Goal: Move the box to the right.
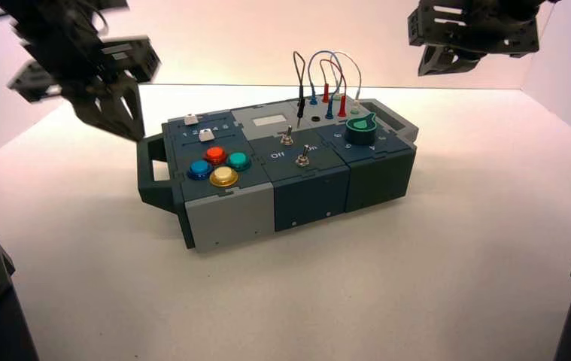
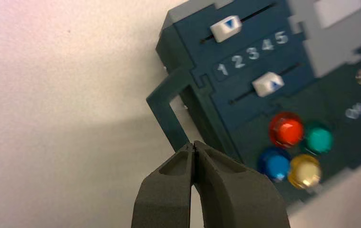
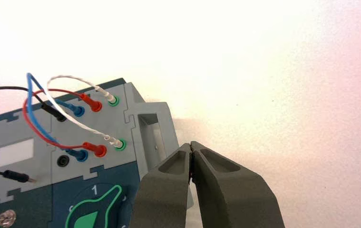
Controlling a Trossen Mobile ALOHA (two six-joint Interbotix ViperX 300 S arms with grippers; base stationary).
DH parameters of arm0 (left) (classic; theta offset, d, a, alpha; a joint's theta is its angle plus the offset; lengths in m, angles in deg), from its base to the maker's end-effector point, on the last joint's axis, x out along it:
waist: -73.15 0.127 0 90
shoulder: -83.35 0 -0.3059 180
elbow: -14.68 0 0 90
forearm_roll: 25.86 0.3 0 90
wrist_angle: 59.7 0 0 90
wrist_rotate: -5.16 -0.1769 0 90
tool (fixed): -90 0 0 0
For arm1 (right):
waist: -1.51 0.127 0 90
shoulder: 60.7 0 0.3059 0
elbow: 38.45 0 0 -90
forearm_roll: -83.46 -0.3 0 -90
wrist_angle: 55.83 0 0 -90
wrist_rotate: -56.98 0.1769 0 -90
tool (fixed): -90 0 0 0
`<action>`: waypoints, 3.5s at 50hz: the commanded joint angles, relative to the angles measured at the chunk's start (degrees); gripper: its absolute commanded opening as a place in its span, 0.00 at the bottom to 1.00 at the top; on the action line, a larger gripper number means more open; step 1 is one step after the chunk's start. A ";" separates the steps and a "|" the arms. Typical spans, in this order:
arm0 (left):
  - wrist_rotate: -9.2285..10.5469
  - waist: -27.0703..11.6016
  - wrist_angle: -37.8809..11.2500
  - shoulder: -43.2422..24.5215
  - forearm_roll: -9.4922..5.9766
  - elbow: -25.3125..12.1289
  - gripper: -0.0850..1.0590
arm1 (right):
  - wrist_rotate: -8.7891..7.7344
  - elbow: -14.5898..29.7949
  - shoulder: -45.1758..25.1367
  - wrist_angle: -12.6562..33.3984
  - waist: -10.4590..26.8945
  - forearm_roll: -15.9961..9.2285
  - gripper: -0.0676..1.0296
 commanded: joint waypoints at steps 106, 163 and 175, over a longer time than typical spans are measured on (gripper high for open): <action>0.18 -0.70 4.31 -11.69 0.79 -6.94 0.05 | -0.18 10.28 -13.36 5.71 2.55 2.81 0.04; -0.44 -0.79 3.87 -14.59 0.88 -9.84 0.05 | -0.09 14.15 -18.19 16.17 -2.99 6.24 0.04; -0.97 -1.58 3.96 -14.77 0.88 -10.81 0.05 | 0.53 12.57 -17.67 17.05 -7.91 6.24 0.04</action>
